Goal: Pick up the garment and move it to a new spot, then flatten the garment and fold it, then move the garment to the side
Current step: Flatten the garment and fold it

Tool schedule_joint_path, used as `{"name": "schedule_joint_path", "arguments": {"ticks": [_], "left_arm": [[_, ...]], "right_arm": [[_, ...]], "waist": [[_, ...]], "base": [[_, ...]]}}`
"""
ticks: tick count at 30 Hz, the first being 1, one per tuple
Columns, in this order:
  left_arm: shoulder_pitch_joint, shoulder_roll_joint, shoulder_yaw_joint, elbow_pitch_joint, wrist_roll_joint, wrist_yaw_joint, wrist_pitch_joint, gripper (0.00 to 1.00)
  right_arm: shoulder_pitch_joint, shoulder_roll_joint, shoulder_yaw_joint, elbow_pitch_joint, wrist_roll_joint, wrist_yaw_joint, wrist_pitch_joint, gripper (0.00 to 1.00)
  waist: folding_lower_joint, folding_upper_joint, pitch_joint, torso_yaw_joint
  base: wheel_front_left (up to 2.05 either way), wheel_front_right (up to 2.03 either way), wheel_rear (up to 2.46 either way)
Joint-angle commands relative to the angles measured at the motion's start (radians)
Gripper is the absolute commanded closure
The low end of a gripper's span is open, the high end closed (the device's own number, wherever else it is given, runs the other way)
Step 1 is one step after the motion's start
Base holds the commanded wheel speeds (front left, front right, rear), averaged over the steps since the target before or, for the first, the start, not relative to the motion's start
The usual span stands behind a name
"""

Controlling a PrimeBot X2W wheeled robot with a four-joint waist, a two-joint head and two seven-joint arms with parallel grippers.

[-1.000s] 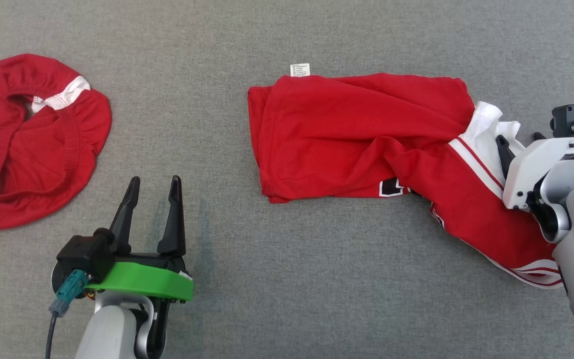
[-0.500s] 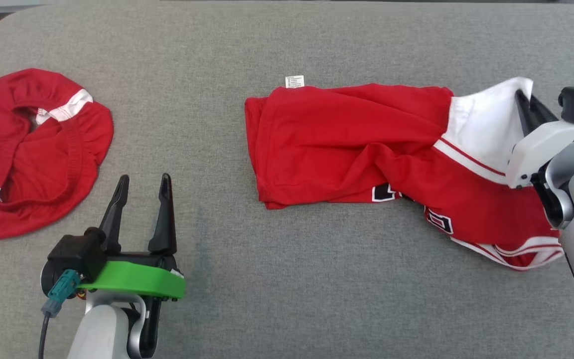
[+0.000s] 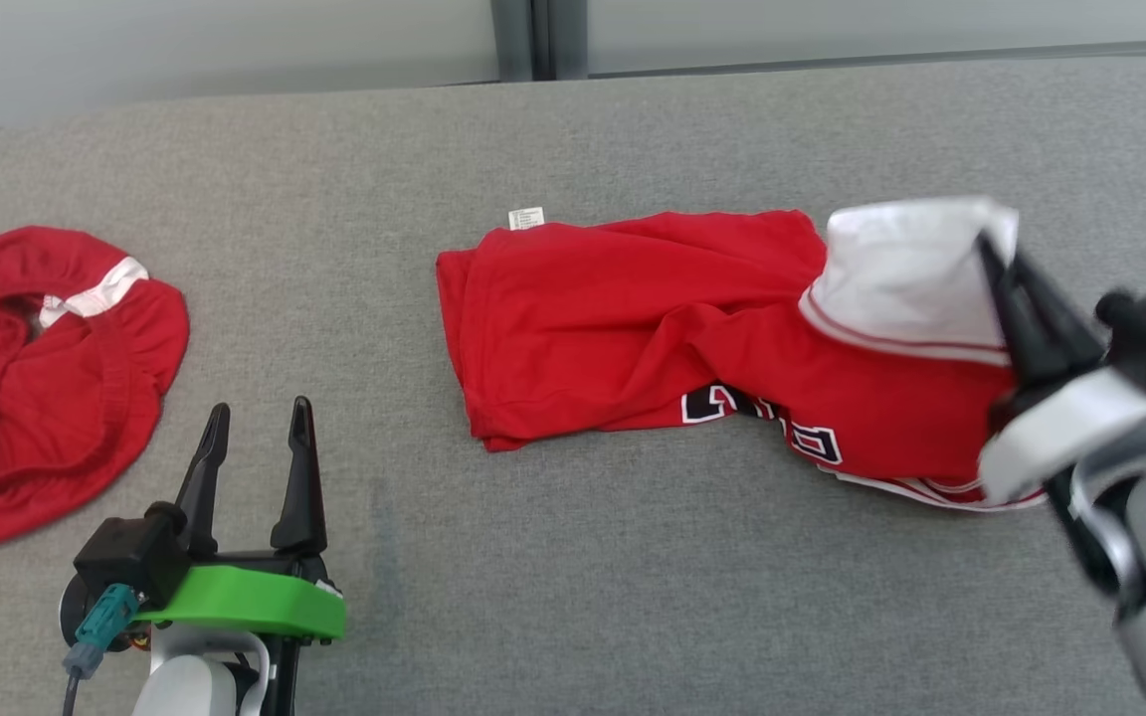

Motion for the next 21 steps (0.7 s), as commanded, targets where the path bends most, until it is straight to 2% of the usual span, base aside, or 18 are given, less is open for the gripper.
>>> {"name": "schedule_joint_path", "arguments": {"ticks": [1,7,12,13,14,18,21], "left_arm": [[0.015,0.003,0.004,-0.001,-0.005,-0.003,0.0,0.0],[0.025,0.001,0.006,0.0,-0.007,-0.003,0.0,0.0],[0.024,-0.001,0.007,0.003,-0.01,-0.003,0.0,0.0],[0.023,-0.001,0.006,0.004,-0.01,-0.003,0.0,0.0],[0.022,-0.002,0.004,0.005,-0.011,-0.003,0.0,0.0],[0.011,-0.003,-0.005,0.01,-0.013,-0.003,0.0,0.0],[0.009,-0.003,-0.01,0.008,-0.015,-0.003,0.0,0.0]], "right_arm": [[0.075,-0.008,0.032,-0.062,0.05,-0.002,0.034,1.0],[0.324,-0.068,0.092,-0.265,0.23,-0.002,0.195,1.0],[0.437,-0.069,0.091,-0.302,0.34,-0.002,0.322,1.0],[0.452,-0.066,0.087,-0.3,0.348,-0.002,0.341,0.59],[0.458,-0.062,0.086,-0.299,0.354,-0.001,0.352,0.0],[0.438,-0.049,0.092,-0.338,0.38,-0.001,0.348,0.0],[0.41,-0.042,0.075,-0.405,0.433,-0.001,0.3,0.0]], "waist": [[0.0,0.0,-0.028,-0.027],[0.0,0.0,-0.039,-0.052],[0.0,0.0,-0.041,-0.068],[0.0,0.0,-0.041,-0.07],[0.0,0.0,-0.042,-0.071],[0.0,0.0,-0.041,-0.069],[0.0,0.0,-0.04,-0.062]], "base": [[0.0,0.0,0.0],[0.0,0.0,0.0],[0.0,0.0,0.0],[0.0,0.0,0.0],[0.0,0.0,0.0],[0.0,0.0,0.0],[0.0,0.0,0.0]]}}
